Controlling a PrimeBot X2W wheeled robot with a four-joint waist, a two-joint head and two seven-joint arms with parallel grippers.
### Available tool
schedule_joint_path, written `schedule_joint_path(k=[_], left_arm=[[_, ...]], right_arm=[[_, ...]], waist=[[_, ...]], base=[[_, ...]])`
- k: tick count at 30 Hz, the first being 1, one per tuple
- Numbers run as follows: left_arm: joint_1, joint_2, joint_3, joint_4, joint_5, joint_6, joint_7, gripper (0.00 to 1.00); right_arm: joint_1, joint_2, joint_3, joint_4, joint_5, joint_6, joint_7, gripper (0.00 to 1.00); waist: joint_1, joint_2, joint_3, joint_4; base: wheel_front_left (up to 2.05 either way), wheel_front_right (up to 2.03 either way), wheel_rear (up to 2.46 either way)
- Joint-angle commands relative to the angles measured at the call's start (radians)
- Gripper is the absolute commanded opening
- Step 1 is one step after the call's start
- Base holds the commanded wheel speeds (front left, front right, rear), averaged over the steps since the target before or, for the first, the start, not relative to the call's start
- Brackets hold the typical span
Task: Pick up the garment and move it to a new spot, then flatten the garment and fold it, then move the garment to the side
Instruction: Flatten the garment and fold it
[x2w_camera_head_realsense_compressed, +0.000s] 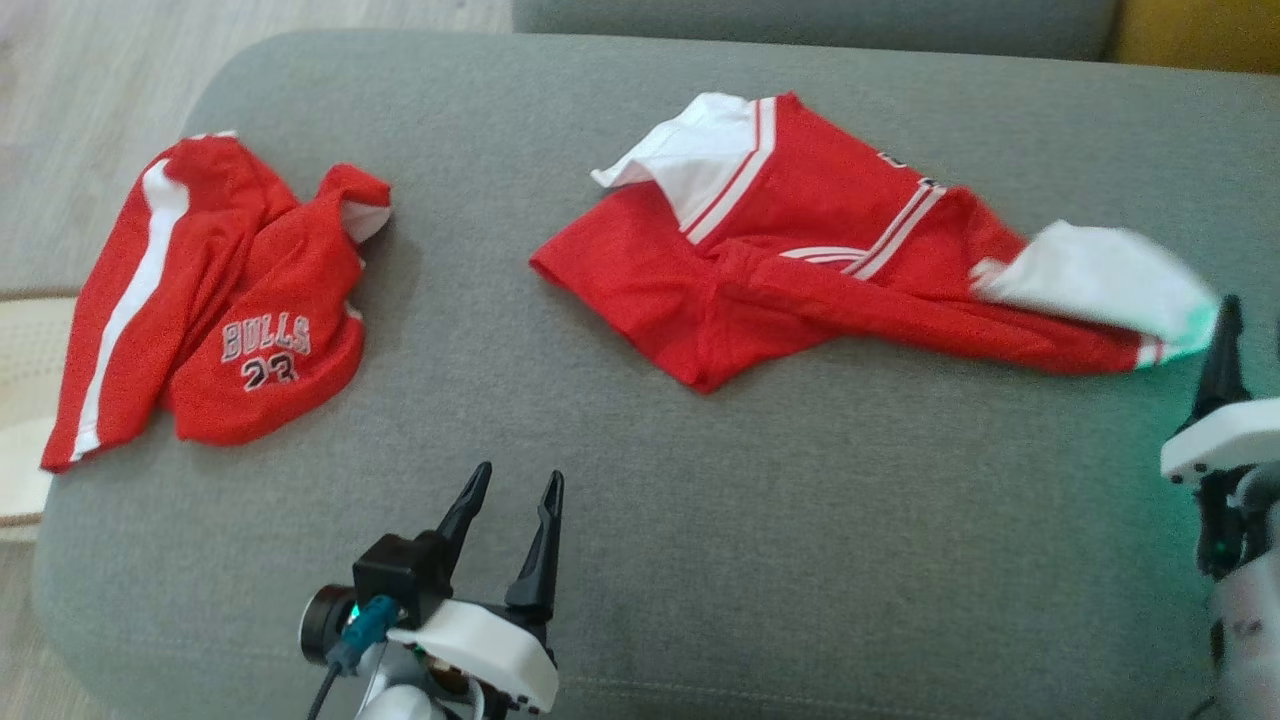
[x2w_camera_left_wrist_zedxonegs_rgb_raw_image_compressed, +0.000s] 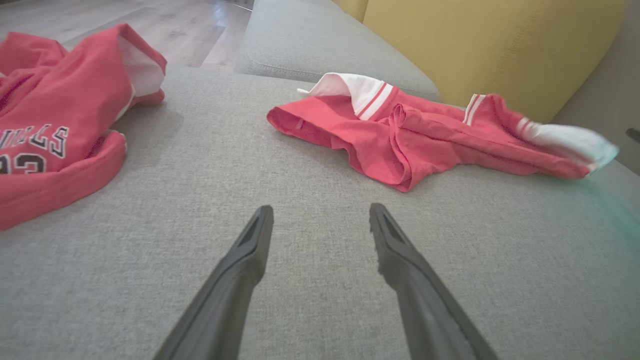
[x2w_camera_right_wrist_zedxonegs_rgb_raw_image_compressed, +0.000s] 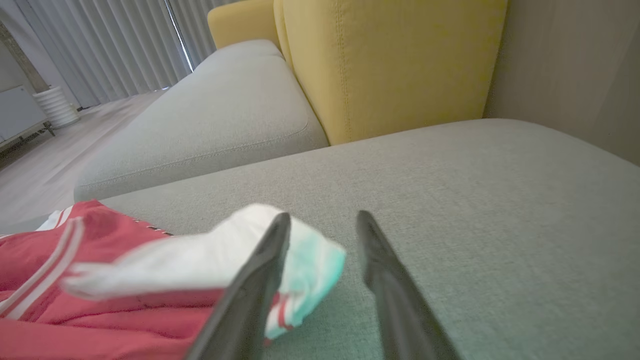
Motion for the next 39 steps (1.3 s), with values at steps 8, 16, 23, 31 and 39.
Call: schedule_joint_path(k=[8, 16, 23, 31, 39], left_arm=[[-0.019, 0.001, 0.039, -0.017, 0.005, -0.004, -0.008, 1.0], [-0.051, 0.001, 0.037, -0.014, -0.007, 0.0, -0.008, 1.0], [-0.19, 0.001, 0.024, 0.016, -0.021, -0.005, -0.008, 1.0], [-0.392, 0.001, 0.024, 0.15, -0.095, -0.039, -0.008, 1.0], [-0.473, 0.001, 0.031, 0.302, -0.146, -0.044, -0.008, 1.0]], right_arm=[[0.149, 0.136, -0.023, -0.336, -0.112, 0.007, -0.007, 1.0], [0.239, 0.189, 0.059, -0.473, -0.108, 0.007, -0.007, 1.0], [0.271, 0.198, 0.159, -0.518, -0.058, 0.007, -0.007, 1.0], [0.246, 0.198, 0.238, -0.527, -0.002, 0.007, -0.007, 1.0], [0.222, 0.198, 0.254, -0.533, 0.021, 0.007, -0.007, 1.0]], waist=[[0.0, 0.0, -0.058, -0.073], [0.0, 0.0, -0.065, -0.141], [0.0, 0.0, -0.013, -0.222], [0.0, 0.0, 0.07, -0.315], [0.0, 0.0, 0.11, -0.362]], base=[[0.0, 0.0, 0.0], [0.0, 0.0, 0.0], [0.0, 0.0, 0.0], [0.0, 0.0, 0.0], [0.0, 0.0, 0.0]])
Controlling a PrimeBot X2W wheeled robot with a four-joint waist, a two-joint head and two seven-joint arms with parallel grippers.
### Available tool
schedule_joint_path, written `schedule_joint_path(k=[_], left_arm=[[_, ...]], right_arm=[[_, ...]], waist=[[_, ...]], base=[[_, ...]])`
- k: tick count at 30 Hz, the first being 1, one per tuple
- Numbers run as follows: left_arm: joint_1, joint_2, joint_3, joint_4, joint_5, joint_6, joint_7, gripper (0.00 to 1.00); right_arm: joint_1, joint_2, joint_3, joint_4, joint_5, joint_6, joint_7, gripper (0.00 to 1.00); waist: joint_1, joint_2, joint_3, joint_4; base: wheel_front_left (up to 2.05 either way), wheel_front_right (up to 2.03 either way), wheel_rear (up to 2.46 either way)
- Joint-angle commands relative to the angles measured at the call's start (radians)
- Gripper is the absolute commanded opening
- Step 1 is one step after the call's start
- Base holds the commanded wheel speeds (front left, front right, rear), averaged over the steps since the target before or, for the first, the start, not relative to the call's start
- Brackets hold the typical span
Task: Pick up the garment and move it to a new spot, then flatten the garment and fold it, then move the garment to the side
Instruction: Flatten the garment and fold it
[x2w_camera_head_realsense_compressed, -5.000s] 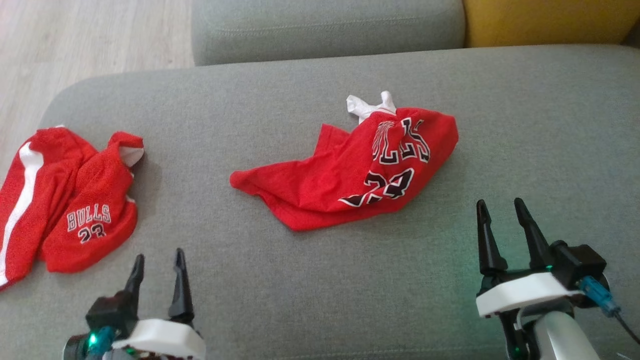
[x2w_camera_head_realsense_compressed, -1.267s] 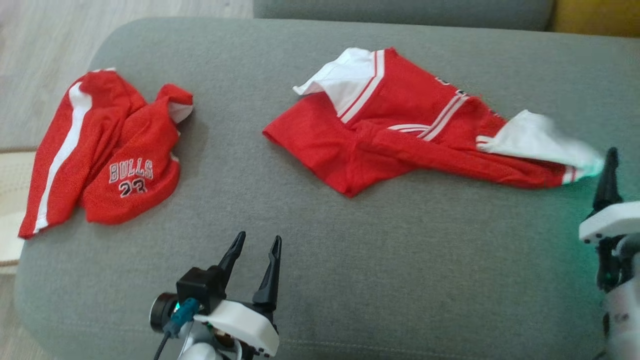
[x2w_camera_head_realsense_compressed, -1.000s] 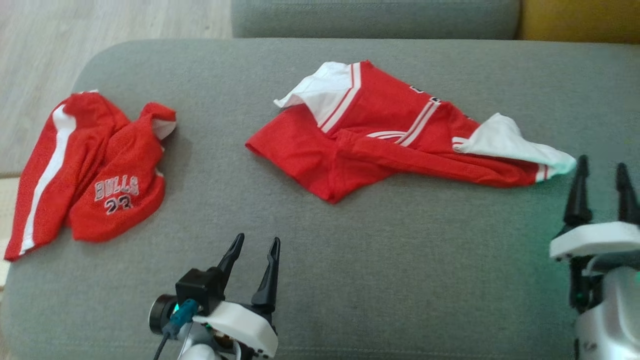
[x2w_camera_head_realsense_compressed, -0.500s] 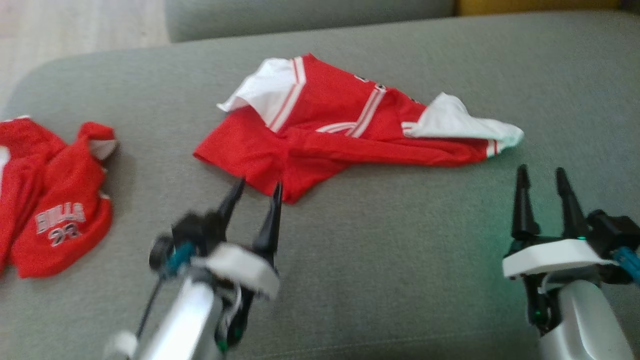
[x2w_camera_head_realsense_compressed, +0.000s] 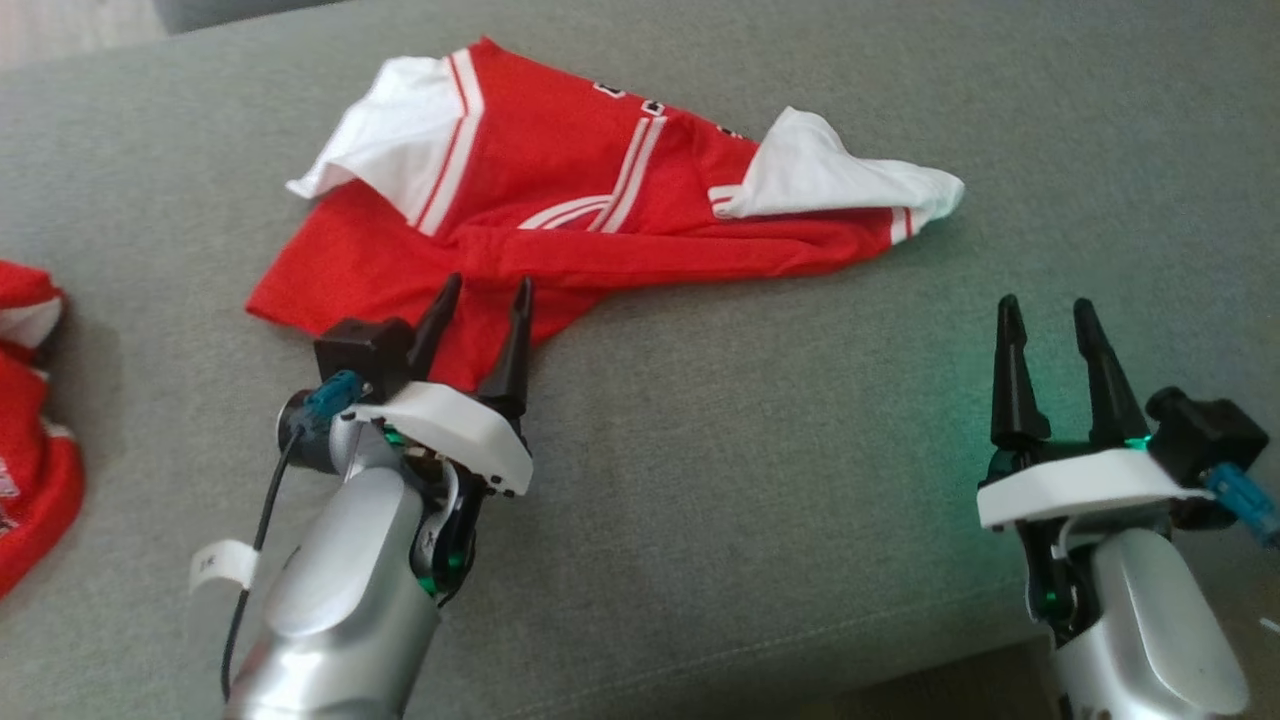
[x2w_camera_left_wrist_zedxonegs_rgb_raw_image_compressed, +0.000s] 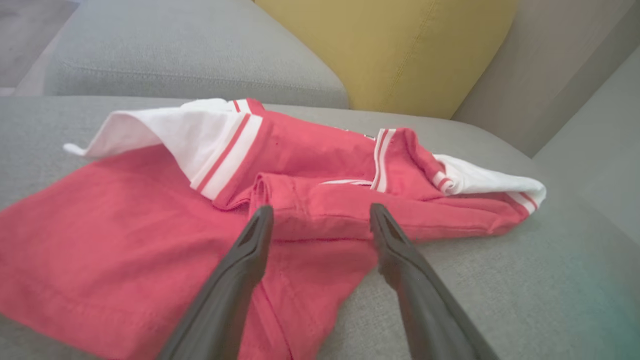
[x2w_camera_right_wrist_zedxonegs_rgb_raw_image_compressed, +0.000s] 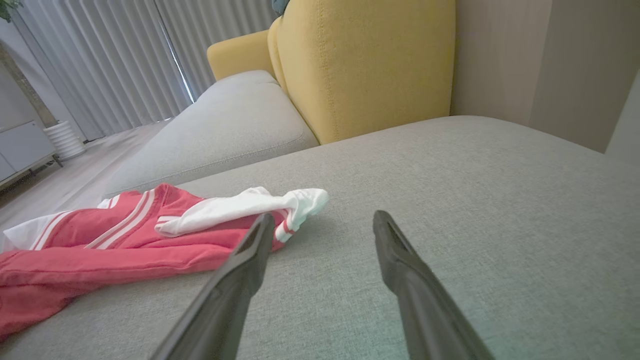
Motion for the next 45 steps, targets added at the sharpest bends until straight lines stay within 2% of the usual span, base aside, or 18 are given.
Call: schedule_joint_path(k=[1, 15, 16, 17, 18, 19, 20, 27, 31, 38, 42, 45], left_arm=[[-0.046, 0.009, 0.031, -0.017, -0.005, 0.008, -0.008, 1.0], [-0.07, 0.009, 0.054, -0.003, -0.042, 0.003, -0.008, 1.0], [-0.072, 0.009, 0.054, -0.002, -0.04, 0.002, -0.008, 0.65], [-0.074, 0.009, 0.054, -0.002, -0.042, 0.0, -0.008, 0.37], [-0.074, 0.009, 0.054, -0.002, -0.042, 0.0, -0.008, 0.37], [-0.075, 0.009, 0.056, -0.001, -0.047, -0.002, -0.008, 0.07], [-0.076, 0.009, 0.058, 0.001, -0.047, -0.003, -0.008, 0.0], [-0.037, 0.009, 0.09, -0.028, -0.022, -0.001, -0.008, 0.0], [0.037, 0.009, 0.144, -0.089, -0.002, 0.028, -0.008, 0.0], [0.202, 0.009, 0.218, -0.142, 0.019, 0.048, -0.008, 0.0], [0.254, 0.009, 0.269, -0.163, 0.025, 0.072, -0.008, 0.0], [0.283, 0.009, 0.307, -0.175, 0.041, 0.074, -0.008, 0.0]], right_arm=[[-0.029, -0.003, 0.024, -0.037, 0.008, 0.007, -0.006, 1.0], [-0.056, -0.003, 0.048, -0.038, 0.027, 0.007, -0.006, 1.0], [-0.056, -0.003, 0.047, -0.037, 0.028, 0.007, -0.006, 1.0], [-0.057, -0.003, 0.047, -0.036, 0.028, 0.007, -0.006, 1.0], [-0.057, -0.003, 0.047, -0.036, 0.028, 0.007, -0.006, 1.0], [-0.057, -0.003, 0.046, -0.035, 0.029, 0.007, -0.006, 1.0], [-0.057, -0.003, 0.045, -0.034, 0.03, 0.007, -0.006, 1.0], [-0.047, -0.003, 0.02, -0.024, 0.037, 0.007, -0.006, 1.0], [-0.027, -0.003, 0.004, -0.016, 0.039, 0.007, -0.006, 1.0], [0.011, -0.003, -0.003, 0.005, 0.043, 0.007, -0.006, 1.0], [0.025, -0.003, -0.001, 0.012, 0.043, 0.007, -0.006, 1.0], [0.036, -0.003, 0.0, 0.013, 0.042, 0.007, -0.006, 1.0]], waist=[[0.0, 0.0, 0.011, -0.01], [0.0, 0.0, 0.043, -0.034], [0.0, 0.0, 0.044, -0.035], [0.0, 0.0, 0.046, -0.036], [0.0, 0.0, 0.046, -0.036], [0.0, 0.0, 0.047, -0.036], [0.0, 0.0, 0.047, -0.037], [0.0, 0.0, 0.013, -0.015], [0.0, 0.0, -0.029, 0.016], [0.0, 0.0, -0.102, 0.06], [0.0, 0.0, -0.124, 0.066], [0.0, 0.0, -0.139, 0.067]], base=[[0.0, 0.0, 0.0], [0.0, 0.0, 0.0], [0.0, 0.0, 0.0], [0.0, 0.0, 0.0], [0.0, 0.0, 0.0], [0.0, 0.0, 0.0], [0.0, 0.0, 0.0], [0.0, 0.0, 0.0], [0.0, 0.0, 0.0], [0.0, 0.0, 0.0], [0.0, 0.0, 0.0], [0.0, 0.0, 0.0]])
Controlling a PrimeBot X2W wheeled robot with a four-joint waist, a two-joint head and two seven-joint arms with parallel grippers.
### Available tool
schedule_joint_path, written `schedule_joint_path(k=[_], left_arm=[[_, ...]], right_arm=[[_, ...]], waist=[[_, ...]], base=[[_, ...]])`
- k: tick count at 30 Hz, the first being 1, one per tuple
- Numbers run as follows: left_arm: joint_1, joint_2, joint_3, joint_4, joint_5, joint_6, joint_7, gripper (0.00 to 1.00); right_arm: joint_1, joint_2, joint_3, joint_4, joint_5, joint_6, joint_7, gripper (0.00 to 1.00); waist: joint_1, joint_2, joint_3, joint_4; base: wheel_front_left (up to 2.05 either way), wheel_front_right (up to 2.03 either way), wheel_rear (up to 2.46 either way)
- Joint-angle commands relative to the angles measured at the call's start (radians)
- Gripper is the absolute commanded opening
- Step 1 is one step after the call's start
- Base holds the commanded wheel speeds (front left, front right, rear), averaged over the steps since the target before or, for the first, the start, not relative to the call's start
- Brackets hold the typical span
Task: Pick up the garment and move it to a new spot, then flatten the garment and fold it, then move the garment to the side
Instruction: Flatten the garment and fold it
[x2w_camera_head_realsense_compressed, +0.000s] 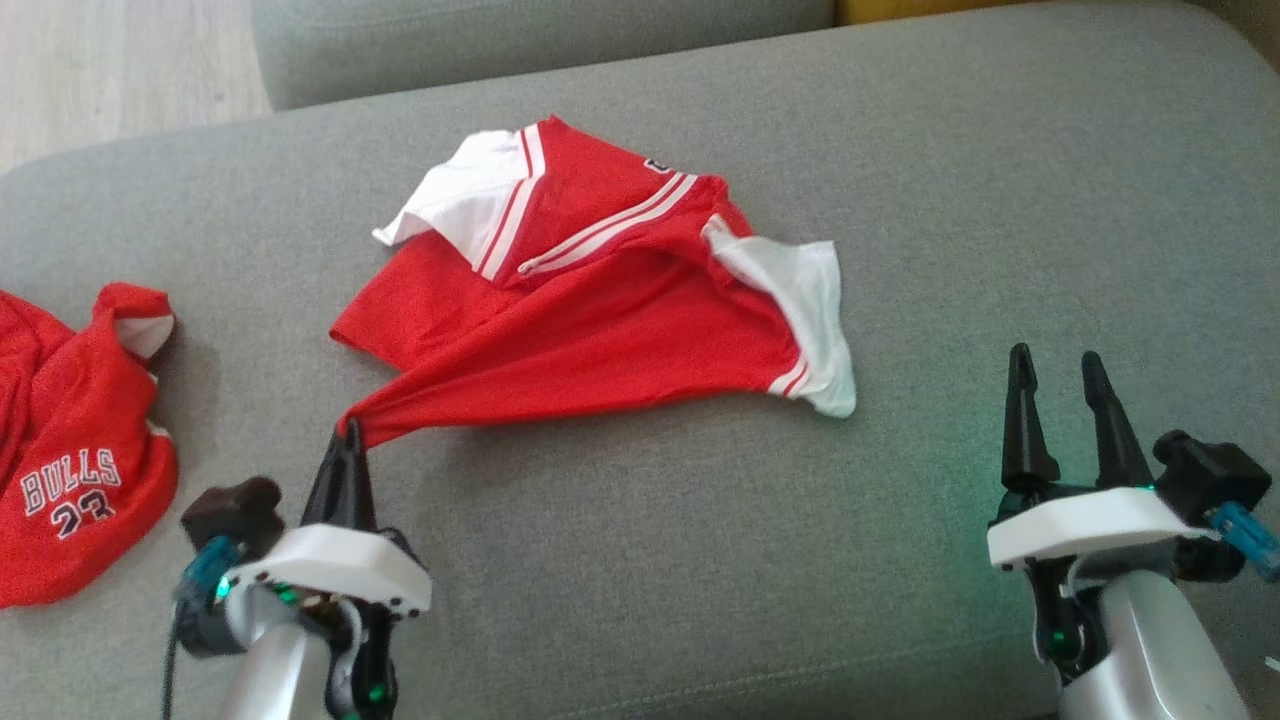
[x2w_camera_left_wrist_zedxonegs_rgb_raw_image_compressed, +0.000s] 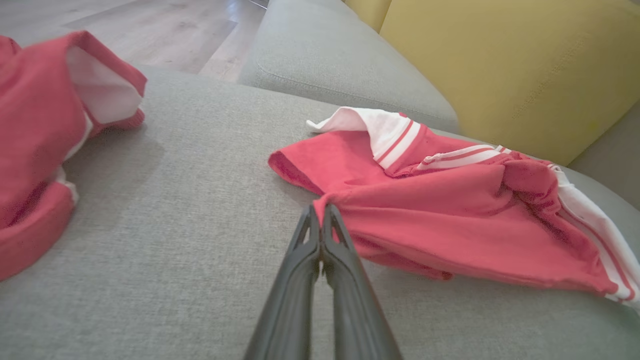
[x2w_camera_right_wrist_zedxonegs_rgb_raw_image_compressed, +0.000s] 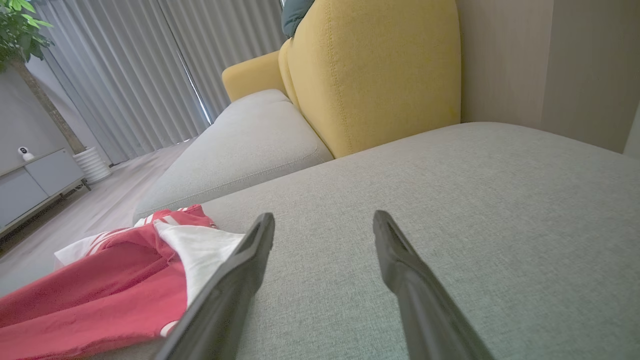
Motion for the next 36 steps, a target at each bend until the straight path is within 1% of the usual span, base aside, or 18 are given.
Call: schedule_joint_path(k=[1, 5, 6, 7, 8, 14, 18, 22, 27, 36], left_arm=[[-0.012, 0.012, 0.05, -0.039, 0.012, 0.008, -0.008, 0.0], [0.008, 0.012, 0.085, -0.069, 0.033, 0.023, -0.008, 0.0], [0.011, 0.012, 0.087, -0.07, 0.038, 0.027, -0.008, 0.02], [0.014, 0.012, 0.088, -0.069, 0.046, 0.031, -0.008, 0.69], [0.017, 0.012, 0.089, -0.068, 0.055, 0.036, -0.008, 1.0], [0.031, 0.012, 0.086, -0.079, 0.12, 0.073, -0.008, 1.0], [0.042, 0.012, 0.081, -0.083, 0.169, 0.086, -0.008, 1.0], [0.063, 0.013, 0.075, -0.089, 0.227, 0.087, -0.008, 1.0], [0.096, 0.013, 0.069, -0.114, 0.259, 0.086, -0.008, 1.0], [0.158, 0.012, 0.056, -0.139, 0.296, 0.108, -0.008, 1.0]], right_arm=[[-0.006, -0.003, 0.025, -0.027, 0.006, 0.007, -0.006, 1.0], [0.01, -0.003, 0.023, -0.029, 0.002, 0.007, -0.006, 1.0], [0.012, -0.003, 0.024, -0.03, 0.001, 0.007, -0.006, 1.0], [0.014, -0.003, 0.027, -0.031, 0.001, 0.007, -0.006, 1.0], [0.014, -0.003, 0.029, -0.031, 0.0, 0.007, -0.006, 1.0], [0.015, -0.003, 0.04, -0.038, -0.007, 0.007, -0.006, 1.0], [0.017, -0.003, 0.054, -0.049, -0.03, 0.007, -0.006, 1.0], [0.021, -0.003, 0.075, -0.058, -0.063, 0.007, -0.006, 1.0], [0.027, -0.003, 0.104, -0.054, -0.075, 0.007, -0.006, 1.0], [0.04, -0.003, 0.132, -0.017, -0.122, 0.007, -0.006, 1.0]], waist=[[0.0, 0.0, -0.011, 0.001], [0.0, 0.0, -0.033, 0.008], [0.0, 0.0, -0.036, 0.009], [0.0, 0.0, -0.04, 0.011], [0.0, 0.0, -0.043, 0.012], [0.0, 0.0, -0.062, 0.025], [0.0, 0.0, -0.075, 0.035], [0.0, 0.0, -0.093, 0.045], [0.0, 0.0, -0.109, 0.065], [0.0, 0.0, -0.125, 0.096]], base=[[0.0, 0.0, 0.0], [0.0, 0.0, 0.0], [0.0, 0.0, 0.0], [0.0, 0.0, 0.0], [0.0, 0.0, 0.0], [0.0, 0.0, 0.0], [0.0, 0.0, 0.0], [0.0, 0.0, 0.0], [0.0, 0.0, 0.0], [0.0, 0.0, 0.0]])
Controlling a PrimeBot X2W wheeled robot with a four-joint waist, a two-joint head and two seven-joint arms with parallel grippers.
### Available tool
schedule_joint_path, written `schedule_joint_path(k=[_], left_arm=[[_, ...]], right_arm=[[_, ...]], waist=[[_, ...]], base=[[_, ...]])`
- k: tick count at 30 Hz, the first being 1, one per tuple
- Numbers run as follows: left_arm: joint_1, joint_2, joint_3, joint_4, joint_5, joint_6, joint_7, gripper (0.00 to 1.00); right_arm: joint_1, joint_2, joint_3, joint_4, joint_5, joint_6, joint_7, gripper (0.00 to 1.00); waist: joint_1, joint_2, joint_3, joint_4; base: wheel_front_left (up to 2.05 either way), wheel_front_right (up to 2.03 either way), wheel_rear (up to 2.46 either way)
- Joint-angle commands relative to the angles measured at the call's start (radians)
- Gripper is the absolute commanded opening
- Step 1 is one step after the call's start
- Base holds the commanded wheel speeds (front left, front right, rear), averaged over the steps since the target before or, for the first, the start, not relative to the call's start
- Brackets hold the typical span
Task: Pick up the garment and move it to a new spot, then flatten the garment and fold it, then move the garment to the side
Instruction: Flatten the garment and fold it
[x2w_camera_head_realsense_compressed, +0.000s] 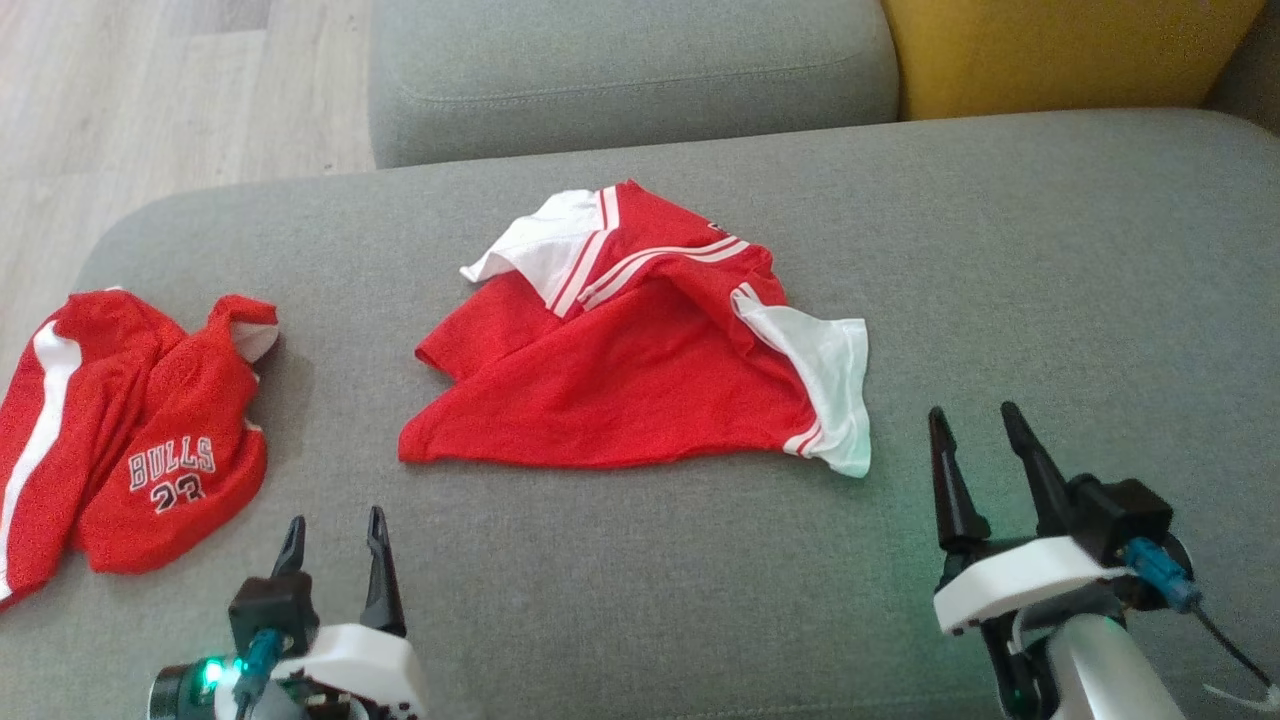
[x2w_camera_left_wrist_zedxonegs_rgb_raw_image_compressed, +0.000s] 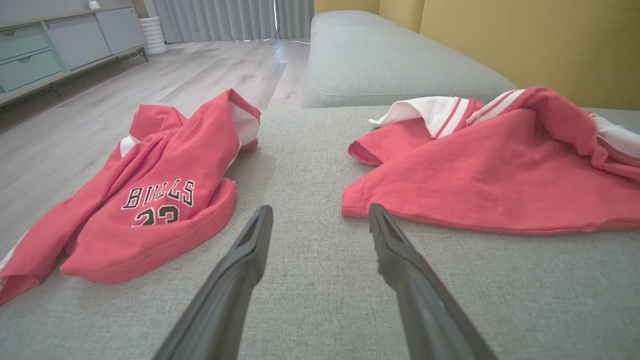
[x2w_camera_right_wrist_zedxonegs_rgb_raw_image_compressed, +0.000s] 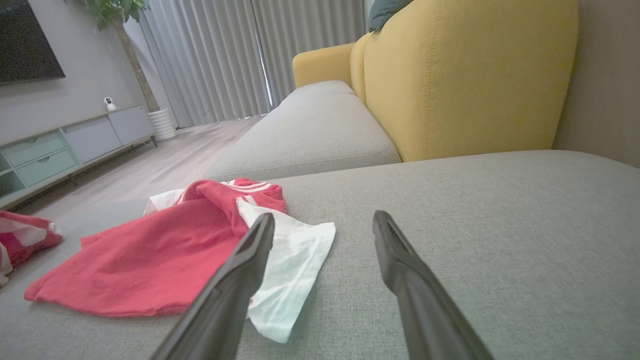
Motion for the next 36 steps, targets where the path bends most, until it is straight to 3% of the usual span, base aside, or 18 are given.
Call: schedule_joint_path(k=[1, 13, 28, 36], left_arm=[[-0.028, 0.011, 0.028, -0.036, 0.01, 0.009, -0.008, 1.0], [-0.019, 0.011, 0.014, -0.005, 0.019, 0.016, -0.008, 1.0], [-0.025, 0.011, 0.008, -0.011, 0.013, 0.02, -0.008, 1.0], [-0.086, 0.011, -0.01, -0.007, -0.027, 0.009, -0.008, 1.0]], right_arm=[[-0.023, -0.003, 0.028, -0.015, -0.017, 0.007, -0.006, 1.0], [-0.03, -0.003, 0.034, 0.072, -0.107, 0.007, -0.006, 1.0], [-0.039, -0.003, 0.04, 0.063, -0.123, 0.007, -0.006, 1.0], [-0.07, -0.003, 0.042, 0.03, -0.117, 0.007, -0.006, 1.0]], waist=[[0.0, -0.0001, -0.005, 0.004], [0.0, -0.0001, -0.003, 0.02], [0.0, -0.0001, 0.013, 0.02], [0.0, -0.0001, 0.088, 0.007]], base=[[0.0, 0.0, 0.0], [0.0, 0.0, 0.0], [0.0, 0.0, 0.0], [0.0, 0.0, 0.0]])
